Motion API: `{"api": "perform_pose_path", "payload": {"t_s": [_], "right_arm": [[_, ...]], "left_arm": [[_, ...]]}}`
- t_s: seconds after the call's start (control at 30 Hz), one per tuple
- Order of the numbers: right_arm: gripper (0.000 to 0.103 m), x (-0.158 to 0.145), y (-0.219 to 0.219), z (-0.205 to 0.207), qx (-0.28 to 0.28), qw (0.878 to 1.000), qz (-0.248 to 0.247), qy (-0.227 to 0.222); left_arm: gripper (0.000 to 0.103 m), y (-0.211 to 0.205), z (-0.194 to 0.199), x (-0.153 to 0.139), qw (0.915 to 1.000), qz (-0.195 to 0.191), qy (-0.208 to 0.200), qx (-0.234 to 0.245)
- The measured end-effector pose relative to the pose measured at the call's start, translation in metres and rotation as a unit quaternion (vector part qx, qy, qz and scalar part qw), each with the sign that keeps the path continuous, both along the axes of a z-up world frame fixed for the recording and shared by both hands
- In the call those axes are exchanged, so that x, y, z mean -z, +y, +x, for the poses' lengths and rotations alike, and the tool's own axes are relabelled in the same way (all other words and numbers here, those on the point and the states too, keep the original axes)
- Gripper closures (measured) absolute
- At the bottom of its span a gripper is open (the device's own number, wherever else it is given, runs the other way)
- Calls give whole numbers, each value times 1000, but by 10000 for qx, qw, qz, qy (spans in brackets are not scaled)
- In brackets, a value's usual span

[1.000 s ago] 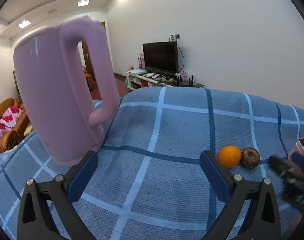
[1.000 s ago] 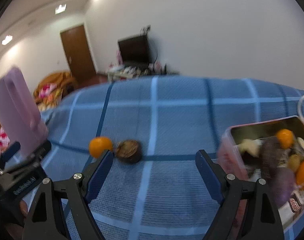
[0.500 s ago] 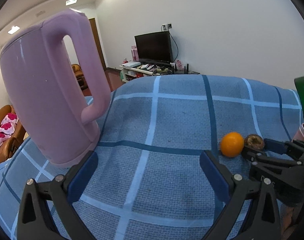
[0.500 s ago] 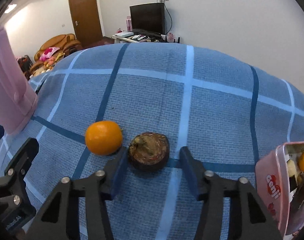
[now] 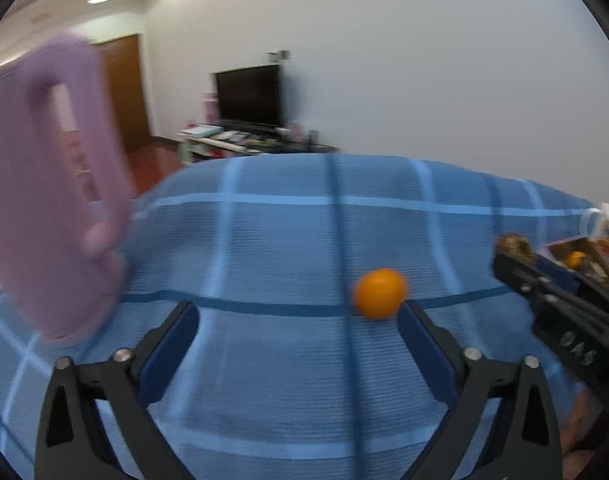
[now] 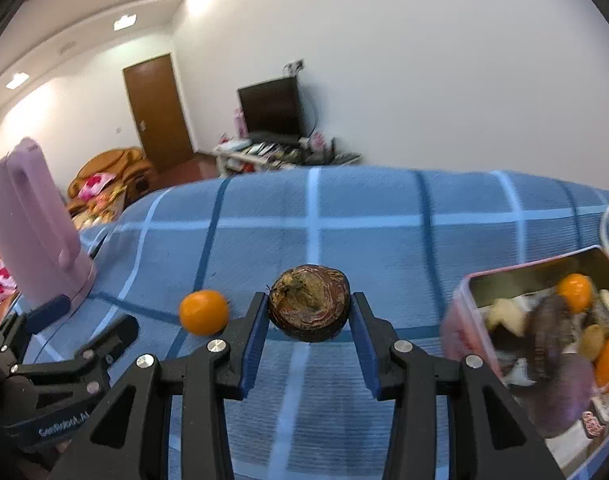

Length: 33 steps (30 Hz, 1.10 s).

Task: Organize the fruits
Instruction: 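Grasp the orange with the left tool while the right tool grasps the mangosteen, then lift the orange and mangosteen and carry both toward the tin box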

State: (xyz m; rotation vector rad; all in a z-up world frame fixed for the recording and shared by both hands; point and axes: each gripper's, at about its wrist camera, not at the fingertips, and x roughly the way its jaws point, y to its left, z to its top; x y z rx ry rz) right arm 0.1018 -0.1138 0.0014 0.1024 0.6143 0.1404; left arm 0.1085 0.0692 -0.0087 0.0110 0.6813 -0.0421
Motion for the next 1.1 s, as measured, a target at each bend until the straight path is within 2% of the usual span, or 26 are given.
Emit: {"api": "perform_pose_path", "payload": {"t_s": [0.17, 0.3, 0.37, 0.43, 0.6, 0.7, 0.8, 0.97, 1.1], "right_arm": [[60, -3, -9, -1, 120, 9999, -15, -11], [60, -3, -18, -1, 179, 9998, -5, -18], [60, -2, -18, 1, 166, 9999, 11, 33], [60, -1, -17, 3, 136, 9999, 16, 81], [60, 1, -12, 5, 41, 9999, -44, 114], [60, 0, -11, 3, 39, 10000, -62, 48], [60, -2, -8, -2, 28, 9999, -90, -99], [60, -7, 0, -13, -40, 9989, -244, -395], [60, -11, 5, -23, -136, 9972, -363, -634]], "left_arm": [[32, -37, 26, 2, 9977, 359, 230, 518], [46, -48, 45, 14, 9961, 310, 544, 628], [48, -49, 54, 23, 9950, 302, 752, 581], [60, -47, 62, 29, 9931, 231, 1002, 556], [63, -42, 63, 30, 9923, 20, 1093, 574], [63, -37, 55, 25, 9952, -9, 879, 435], [63, -35, 36, 13, 9993, 89, 316, 182], [63, -28, 4, 2, 9995, 210, -187, -145], [63, -25, -20, -3, 9982, 215, -436, -346]]}}
